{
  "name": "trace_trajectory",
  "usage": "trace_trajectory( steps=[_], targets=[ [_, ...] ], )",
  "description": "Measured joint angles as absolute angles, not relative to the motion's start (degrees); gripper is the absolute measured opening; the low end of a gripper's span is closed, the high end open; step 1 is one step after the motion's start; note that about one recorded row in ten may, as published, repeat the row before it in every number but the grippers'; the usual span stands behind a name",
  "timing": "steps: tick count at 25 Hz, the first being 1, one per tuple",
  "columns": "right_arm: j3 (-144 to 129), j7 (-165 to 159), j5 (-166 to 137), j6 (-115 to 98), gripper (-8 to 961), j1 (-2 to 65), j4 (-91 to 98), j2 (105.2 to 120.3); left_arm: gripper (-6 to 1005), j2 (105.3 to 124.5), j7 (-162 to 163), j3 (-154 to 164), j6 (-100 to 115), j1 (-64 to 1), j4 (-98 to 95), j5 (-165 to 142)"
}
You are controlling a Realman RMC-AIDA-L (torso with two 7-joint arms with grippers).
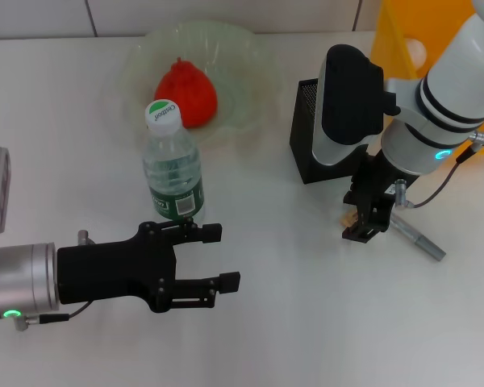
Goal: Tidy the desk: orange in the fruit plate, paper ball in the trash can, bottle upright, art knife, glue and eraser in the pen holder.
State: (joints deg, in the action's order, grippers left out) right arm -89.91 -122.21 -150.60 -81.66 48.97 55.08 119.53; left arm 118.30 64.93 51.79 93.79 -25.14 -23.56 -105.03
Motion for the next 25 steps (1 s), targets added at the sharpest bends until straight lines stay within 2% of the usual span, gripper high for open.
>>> trace_trajectory(
  steps=[4, 9, 15, 23, 25],
  targets=[
    [-89.98, -122.17, -150.62, -81.23, 599, 48.98, 54.6, 119.53, 813, 118.3, 64.95, 51.71, 93.55, -25.14, -23.56, -105.03],
    [-90.0, -121.94, -150.83, -80.73, 471, 49.12, 53.72, 119.53, 813, 118.3, 64.95, 51.68, 93.12, -25.39, -23.39, -105.03],
    [-90.0, -121.72, -150.93, -80.42, 462, 49.14, 53.6, 119.53, 813, 118.31, 64.95, 51.69, 92.61, -25.58, -23.36, -105.01],
    [-89.0, -121.56, -150.64, -81.89, 244, 48.43, 56.01, 119.44, 813, 118.35, 64.81, 51.7, 92.09, -25.67, -23.39, -104.7],
    [-87.65, -121.47, -150.57, -83.49, 244, 47.53, 58.56, 119.38, 813, 118.34, 64.8, 51.68, 92.03, -25.66, -23.41, -104.68]
  ],
)
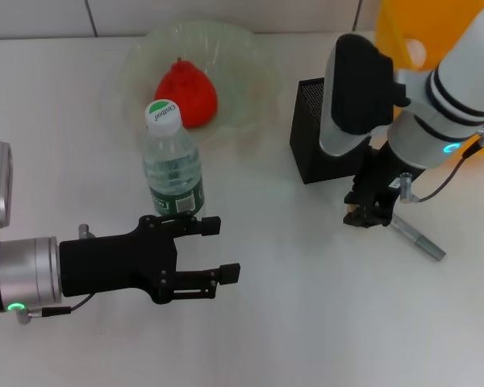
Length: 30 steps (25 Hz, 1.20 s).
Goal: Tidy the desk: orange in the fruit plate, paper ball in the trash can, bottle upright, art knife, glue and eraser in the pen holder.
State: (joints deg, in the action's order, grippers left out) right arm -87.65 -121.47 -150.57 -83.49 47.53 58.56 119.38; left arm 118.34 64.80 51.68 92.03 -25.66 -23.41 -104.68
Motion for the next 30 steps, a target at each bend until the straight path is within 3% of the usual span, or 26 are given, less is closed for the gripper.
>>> trace_trajectory(
  steps=[8, 15, 25, 30],
  targets=[
    [-63.79, -109.56, -128.47, -91.29, 245, 40.25, 68.76, 119.04, 813, 118.3, 64.53, 51.68, 91.75, -25.66, -23.47, -104.66],
    [-51.93, -101.03, -109.36, -79.68, 245, 33.97, 64.41, 119.16, 813, 118.26, 64.85, 51.67, 91.78, -25.87, -23.56, -104.62],
    [-52.13, -102.64, -109.24, -74.58, 246, 33.22, 60.44, 119.04, 813, 118.21, 65.07, 51.67, 91.75, -26.07, -23.55, -104.55],
    [-51.61, -102.84, -109.01, -75.06, 369, 32.77, 60.97, 119.11, 812, 118.21, 65.11, 51.68, 91.75, -26.1, -23.55, -104.55]
  ],
)
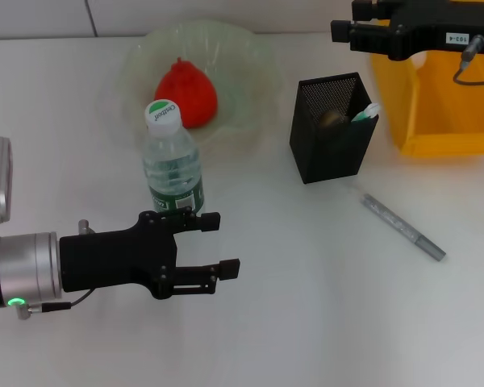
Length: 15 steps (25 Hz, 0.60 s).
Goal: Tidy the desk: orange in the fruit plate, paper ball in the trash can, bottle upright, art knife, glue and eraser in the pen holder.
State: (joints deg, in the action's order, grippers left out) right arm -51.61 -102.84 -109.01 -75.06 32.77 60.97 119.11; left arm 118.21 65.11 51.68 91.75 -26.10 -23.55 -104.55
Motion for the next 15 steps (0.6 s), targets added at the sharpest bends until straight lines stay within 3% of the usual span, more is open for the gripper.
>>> trace_trajectory(
  steps=[8, 12, 15],
  targets=[
    [-52.1, -112.23, -113.13, -82.65, 517, 30.1, 72.4, 118.57, 812, 118.21, 65.13, 51.67, 91.99, -25.98, -23.58, -104.56],
    [-52.37, -123.3, -126.88, -95.96, 517, 31.52, 84.93, 117.9, 812, 118.21, 65.13, 51.62, 92.02, -26.1, -23.62, -104.56],
    [-54.61, -130.62, -138.14, -104.02, 516, 32.91, 92.3, 118.82, 812, 118.21, 65.13, 51.6, 92.03, -26.18, -23.64, -104.56]
  ],
)
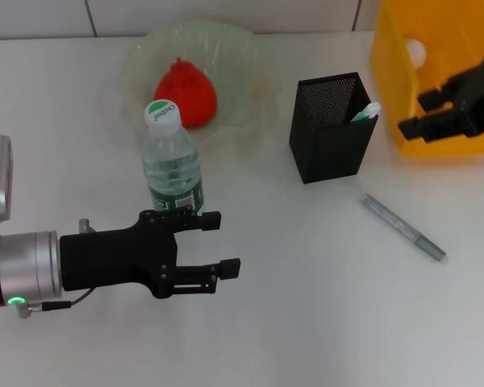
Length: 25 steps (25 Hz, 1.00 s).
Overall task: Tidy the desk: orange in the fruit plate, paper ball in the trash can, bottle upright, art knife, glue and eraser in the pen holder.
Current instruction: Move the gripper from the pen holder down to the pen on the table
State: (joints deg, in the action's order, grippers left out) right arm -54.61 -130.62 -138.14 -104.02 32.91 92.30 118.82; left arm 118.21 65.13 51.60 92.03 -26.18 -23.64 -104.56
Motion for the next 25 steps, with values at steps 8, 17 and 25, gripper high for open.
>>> trace_trajectory(
  steps=[8, 17, 25],
  targets=[
    [-69.97, -143.69, -150.55, -99.68, 515, 32.29, 85.44, 119.29, 813, 118.21, 64.72, 51.79, 92.0, -26.43, -23.64, -104.84],
    [-76.48, -144.59, -151.13, -87.13, 514, 35.3, 70.62, 119.22, 813, 118.21, 64.86, 51.63, 91.95, -26.35, -23.64, -104.95],
    [-79.64, -144.62, -152.38, -80.34, 455, 37.68, 63.14, 119.32, 813, 118.28, 64.73, 51.59, 91.75, -25.94, -23.36, -104.69]
  ],
)
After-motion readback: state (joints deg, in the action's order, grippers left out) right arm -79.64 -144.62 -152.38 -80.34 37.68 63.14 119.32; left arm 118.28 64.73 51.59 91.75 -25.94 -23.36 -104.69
